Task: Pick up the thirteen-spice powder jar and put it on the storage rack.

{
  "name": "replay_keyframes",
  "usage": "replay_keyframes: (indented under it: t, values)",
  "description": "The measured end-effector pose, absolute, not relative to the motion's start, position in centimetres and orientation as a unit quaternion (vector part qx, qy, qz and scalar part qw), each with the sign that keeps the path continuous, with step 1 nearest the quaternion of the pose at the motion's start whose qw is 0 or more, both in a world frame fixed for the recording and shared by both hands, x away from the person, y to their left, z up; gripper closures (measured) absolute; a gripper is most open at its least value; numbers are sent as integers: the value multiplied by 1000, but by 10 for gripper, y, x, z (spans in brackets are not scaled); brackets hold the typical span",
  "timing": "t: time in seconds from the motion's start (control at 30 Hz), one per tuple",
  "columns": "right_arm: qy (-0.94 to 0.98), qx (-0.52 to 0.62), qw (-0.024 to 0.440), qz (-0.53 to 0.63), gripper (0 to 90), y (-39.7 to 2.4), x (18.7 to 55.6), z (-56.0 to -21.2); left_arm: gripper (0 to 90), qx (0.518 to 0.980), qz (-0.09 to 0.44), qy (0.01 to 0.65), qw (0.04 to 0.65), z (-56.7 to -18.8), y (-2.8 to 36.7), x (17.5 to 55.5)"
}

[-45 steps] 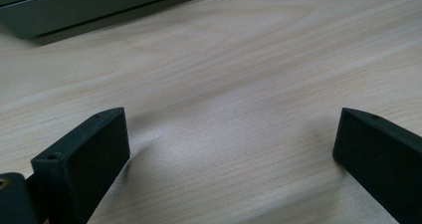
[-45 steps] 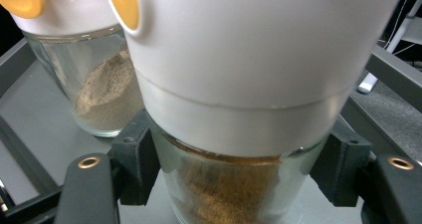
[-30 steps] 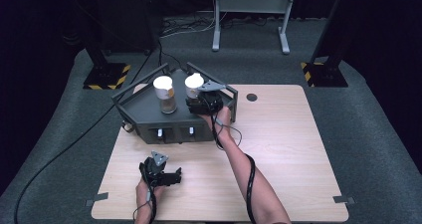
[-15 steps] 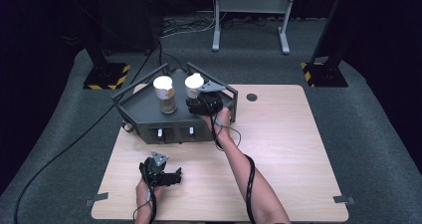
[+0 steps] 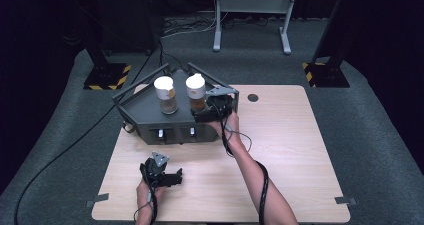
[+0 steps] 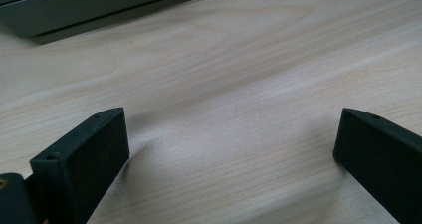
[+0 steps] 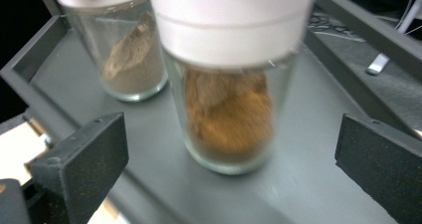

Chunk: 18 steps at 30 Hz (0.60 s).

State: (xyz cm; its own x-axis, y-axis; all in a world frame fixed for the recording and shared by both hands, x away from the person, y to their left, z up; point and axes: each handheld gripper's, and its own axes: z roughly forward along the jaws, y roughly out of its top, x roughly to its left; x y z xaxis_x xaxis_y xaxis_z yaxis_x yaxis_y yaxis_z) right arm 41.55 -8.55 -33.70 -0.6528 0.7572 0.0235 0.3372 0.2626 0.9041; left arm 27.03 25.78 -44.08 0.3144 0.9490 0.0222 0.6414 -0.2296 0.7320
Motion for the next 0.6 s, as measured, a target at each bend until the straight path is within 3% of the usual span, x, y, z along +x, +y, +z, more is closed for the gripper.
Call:
replay_keyframes:
  t: [0.27,0.6]
  values:
    - [778,350,220,473,0,-134,368,-339,7,747,247,531,315,-441,256,270]
    - [769,425,219,425,0,-206,293,-395,8,747,245,531,316,-441,256,270]
